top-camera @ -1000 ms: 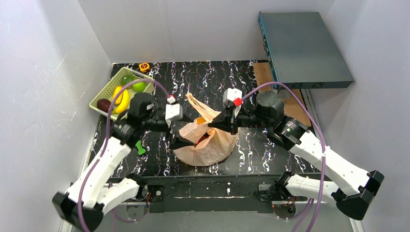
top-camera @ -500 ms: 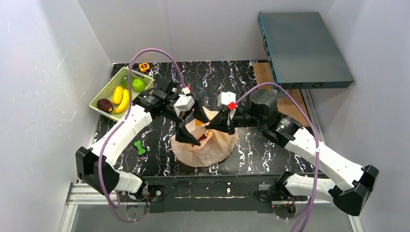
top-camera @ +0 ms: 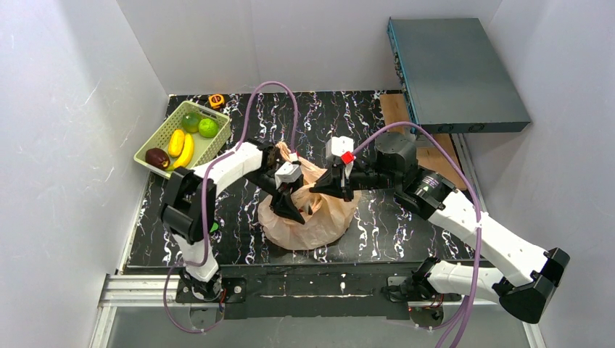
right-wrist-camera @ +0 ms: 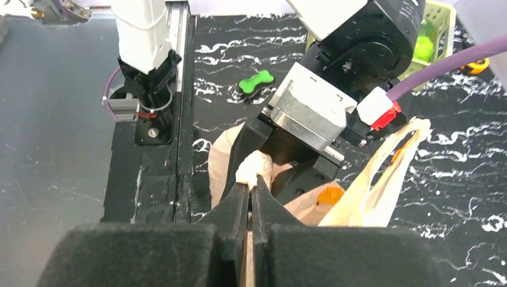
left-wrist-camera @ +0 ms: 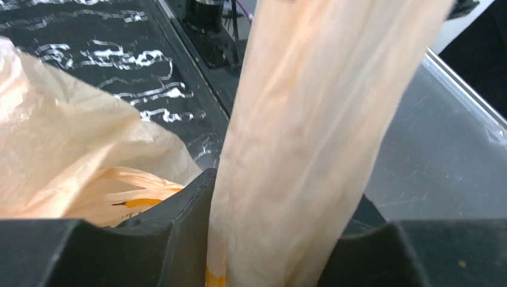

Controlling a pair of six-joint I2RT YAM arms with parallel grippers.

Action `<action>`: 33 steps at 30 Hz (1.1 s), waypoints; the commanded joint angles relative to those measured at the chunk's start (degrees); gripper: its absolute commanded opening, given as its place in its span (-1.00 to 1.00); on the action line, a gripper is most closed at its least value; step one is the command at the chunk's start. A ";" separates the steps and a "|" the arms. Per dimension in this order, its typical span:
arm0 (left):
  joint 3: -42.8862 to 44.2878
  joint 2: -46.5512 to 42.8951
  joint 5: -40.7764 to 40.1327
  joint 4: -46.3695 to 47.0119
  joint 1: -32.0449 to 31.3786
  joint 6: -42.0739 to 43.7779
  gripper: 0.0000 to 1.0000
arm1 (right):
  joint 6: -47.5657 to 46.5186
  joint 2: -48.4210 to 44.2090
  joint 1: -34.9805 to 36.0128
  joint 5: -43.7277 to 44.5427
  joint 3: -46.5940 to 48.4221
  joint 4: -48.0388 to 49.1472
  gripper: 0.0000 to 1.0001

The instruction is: Place the fake fruits into the plastic bag and tie a complex knot

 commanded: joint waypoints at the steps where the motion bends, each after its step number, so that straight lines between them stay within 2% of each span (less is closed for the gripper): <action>1: -1.60 1.15 -3.75 -17.41 1.36 24.52 -0.26 | 0.34 -1.41 -0.10 0.69 3.38 -0.66 -0.97; 4: -3.03 0.53 -3.76 -11.37 1.63 19.63 -0.26 | 0.50 -1.81 -0.10 1.25 3.24 -1.30 -0.97; 6: -4.73 -0.26 -3.97 -5.77 1.83 14.34 -0.36 | 0.60 -2.03 -0.09 2.06 3.05 -1.31 -0.97; 10: -10.80 -4.64 -6.20 11.98 2.40 -2.63 -0.63 | 1.08 -2.22 -0.03 3.17 3.04 -1.37 -0.97; 13: -17.27 -9.07 -8.71 30.67 3.06 -20.59 -0.99 | 1.74 -2.57 -0.10 4.14 2.58 -1.38 -0.97; 17: -26.14 -16.56 -13.47 54.97 3.29 -36.40 -1.00 | 3.33 -3.03 -0.10 5.46 1.37 -1.12 -0.97; 21: -27.82 -20.35 -15.38 64.34 3.19 -41.85 -1.00 | 6.25 -2.48 -0.10 6.68 0.31 0.39 -0.97; 22: -28.42 -21.59 -16.16 66.46 3.11 -43.41 -0.91 | 6.59 -2.27 -0.10 7.03 0.05 0.46 -0.97; 24: -29.14 -24.35 -17.61 68.78 3.08 -46.09 -0.46 | 6.62 -2.34 -0.10 7.46 -0.89 0.81 -0.97; 27: -27.98 -28.95 -19.20 66.03 3.13 -47.78 0.16 | 6.37 -3.02 -0.10 7.40 -2.32 1.42 -0.97; 29: -26.47 -32.77 -19.67 62.68 3.29 -48.47 0.34 | 6.14 -3.28 -0.10 6.92 -2.84 1.87 -0.97; 33: -24.32 -38.55 -21.19 58.40 4.07 -52.63 0.49 | 4.86 -3.40 -0.08 5.53 -3.51 2.96 -0.97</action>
